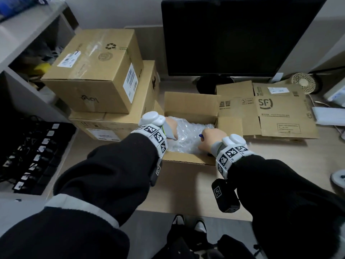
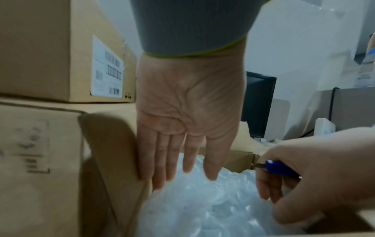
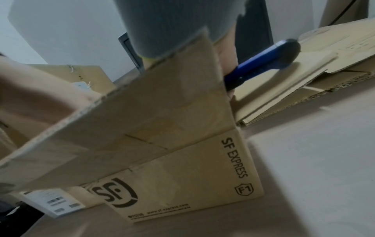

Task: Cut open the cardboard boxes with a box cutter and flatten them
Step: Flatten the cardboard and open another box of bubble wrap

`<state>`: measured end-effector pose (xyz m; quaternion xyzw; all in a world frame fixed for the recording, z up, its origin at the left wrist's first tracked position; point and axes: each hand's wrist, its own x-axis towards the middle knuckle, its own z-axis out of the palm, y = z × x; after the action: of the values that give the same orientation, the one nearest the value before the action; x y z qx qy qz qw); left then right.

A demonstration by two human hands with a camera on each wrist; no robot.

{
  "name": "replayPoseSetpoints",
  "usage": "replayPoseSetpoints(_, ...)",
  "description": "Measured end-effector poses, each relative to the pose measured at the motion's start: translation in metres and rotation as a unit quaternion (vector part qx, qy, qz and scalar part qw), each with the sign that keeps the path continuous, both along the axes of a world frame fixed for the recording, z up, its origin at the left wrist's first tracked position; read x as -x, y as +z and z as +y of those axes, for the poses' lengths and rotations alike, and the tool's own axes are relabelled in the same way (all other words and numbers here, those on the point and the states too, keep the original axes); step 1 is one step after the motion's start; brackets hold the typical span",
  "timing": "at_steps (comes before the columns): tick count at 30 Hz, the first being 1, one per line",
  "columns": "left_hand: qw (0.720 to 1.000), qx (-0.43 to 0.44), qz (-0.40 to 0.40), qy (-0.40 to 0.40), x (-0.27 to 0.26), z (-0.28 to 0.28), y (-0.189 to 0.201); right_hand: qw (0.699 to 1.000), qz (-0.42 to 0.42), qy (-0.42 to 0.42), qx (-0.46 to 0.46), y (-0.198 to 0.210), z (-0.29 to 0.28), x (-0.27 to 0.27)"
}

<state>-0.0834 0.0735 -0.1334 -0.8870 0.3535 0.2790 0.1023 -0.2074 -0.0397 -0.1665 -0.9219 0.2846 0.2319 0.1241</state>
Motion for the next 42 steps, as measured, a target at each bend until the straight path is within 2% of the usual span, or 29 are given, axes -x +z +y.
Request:
replayPoseSetpoints(6,0.98,0.068,0.059,0.177,0.005,-0.016,-0.024,0.999,0.003,0.014,-0.029,0.007,-0.009,-0.003)
replayPoseSetpoints(8,0.973,0.078,0.071,0.205,0.006,-0.017,-0.034,0.999,-0.015,0.006,-0.031,0.006,-0.014,-0.002)
replayPoseSetpoints(12,0.985,0.007,0.044,0.167,0.001,-0.012,-0.048,0.997,-0.069,-0.019,-0.039,-0.001,-0.022,0.002)
replayPoseSetpoints(16,0.99,-0.023,0.02,0.136,-0.004,-0.012,-0.04,0.986,-0.133,-0.066,-0.076,-0.007,-0.03,0.007)
replayPoseSetpoints(19,0.988,-0.037,0.04,0.145,-0.007,-0.015,-0.036,0.981,-0.154,-0.079,-0.089,-0.007,-0.032,0.008)
replayPoseSetpoints(24,0.971,0.018,0.132,0.197,-0.011,-0.02,-0.043,0.968,-0.167,-0.13,-0.132,-0.006,-0.035,0.005)
replayPoseSetpoints(26,0.964,0.03,0.162,0.207,-0.013,-0.02,-0.044,0.971,-0.148,-0.128,-0.14,-0.009,-0.029,0.001)
replayPoseSetpoints(31,0.95,0.085,0.237,0.185,-0.005,-0.018,-0.049,0.971,-0.145,-0.139,-0.132,-0.015,-0.023,-0.004)
replayPoseSetpoints(34,0.949,0.055,0.268,0.159,-0.002,-0.016,-0.05,0.969,-0.145,-0.142,-0.144,-0.014,-0.025,-0.002)
replayPoseSetpoints(37,0.949,0.044,0.271,0.155,-0.004,-0.015,-0.053,0.963,-0.152,-0.147,-0.166,-0.013,-0.024,0.0)
replayPoseSetpoints(42,0.942,0.128,0.262,0.166,-0.001,-0.011,-0.054,0.958,-0.161,-0.16,-0.174,-0.009,-0.025,0.002)
